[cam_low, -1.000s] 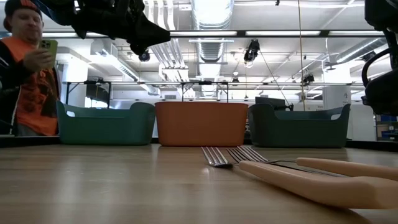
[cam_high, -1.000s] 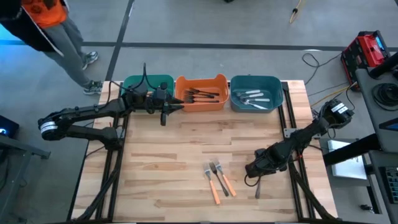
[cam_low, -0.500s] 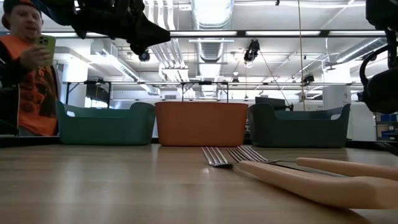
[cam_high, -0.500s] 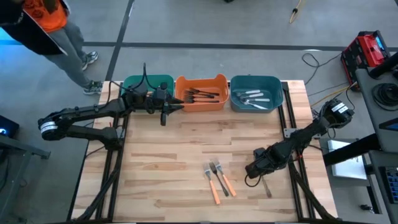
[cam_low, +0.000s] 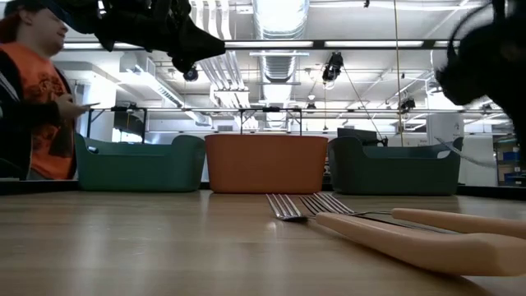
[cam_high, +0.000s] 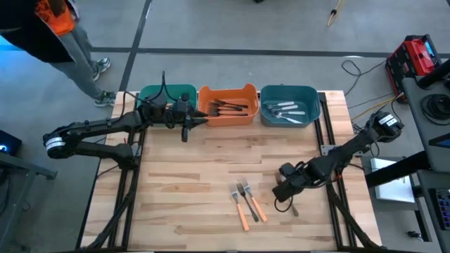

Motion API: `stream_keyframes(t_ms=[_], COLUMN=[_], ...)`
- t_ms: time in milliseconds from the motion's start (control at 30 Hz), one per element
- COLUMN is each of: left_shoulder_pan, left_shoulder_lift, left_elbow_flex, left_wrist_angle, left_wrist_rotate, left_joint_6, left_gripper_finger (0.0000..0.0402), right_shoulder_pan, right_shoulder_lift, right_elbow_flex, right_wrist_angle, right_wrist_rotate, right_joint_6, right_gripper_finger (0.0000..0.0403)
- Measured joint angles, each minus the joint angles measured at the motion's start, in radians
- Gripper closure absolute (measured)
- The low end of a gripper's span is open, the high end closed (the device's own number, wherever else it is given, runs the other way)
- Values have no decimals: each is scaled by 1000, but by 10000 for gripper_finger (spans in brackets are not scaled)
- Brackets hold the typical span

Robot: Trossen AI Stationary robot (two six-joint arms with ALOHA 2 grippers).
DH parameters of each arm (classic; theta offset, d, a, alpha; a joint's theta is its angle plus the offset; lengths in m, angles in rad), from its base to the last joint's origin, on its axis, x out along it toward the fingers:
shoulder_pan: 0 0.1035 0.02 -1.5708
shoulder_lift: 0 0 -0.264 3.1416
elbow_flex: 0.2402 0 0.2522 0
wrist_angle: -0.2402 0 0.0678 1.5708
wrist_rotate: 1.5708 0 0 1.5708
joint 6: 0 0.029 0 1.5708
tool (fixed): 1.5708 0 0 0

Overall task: Sort silverware by color (type)
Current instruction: Put the black fork into the orange bin

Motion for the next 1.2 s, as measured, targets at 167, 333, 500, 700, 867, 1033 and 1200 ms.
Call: stream_keyframes(t_ms=[167,333,500,700,867,1033,1200], left_shoulder_pan=[0,0,0,0,0,0,9], left_shoulder_lift=[0,0,0,0,0,-6,-35], left_elbow_flex=[0,0,0,0,0,0,0], left_wrist_angle=[6,9,6,1,-33,-62,-117], left_wrist_rotate=[0,0,-16,-26,-27,-76,-204], left_joint_6=[3,8,29,44,88,126,155], left_gripper_finger=[324,324,324,324,324,324,324], right_shoulder_pan=[-42,-160,-310,-492,-644,-790,-915], right_shoulder_lift=[-37,-29,13,70,125,175,227], right_elbow_flex=[88,223,375,521,607,643,646], right_wrist_angle=[26,31,35,34,61,220,419], right_wrist_rotate=[143,196,192,152,122,-3,-144], right_joint_6=[-213,-484,-786,-1107,-1360,-1549,-1665], right_gripper_finger=[393,394,394,394,394,394,394])
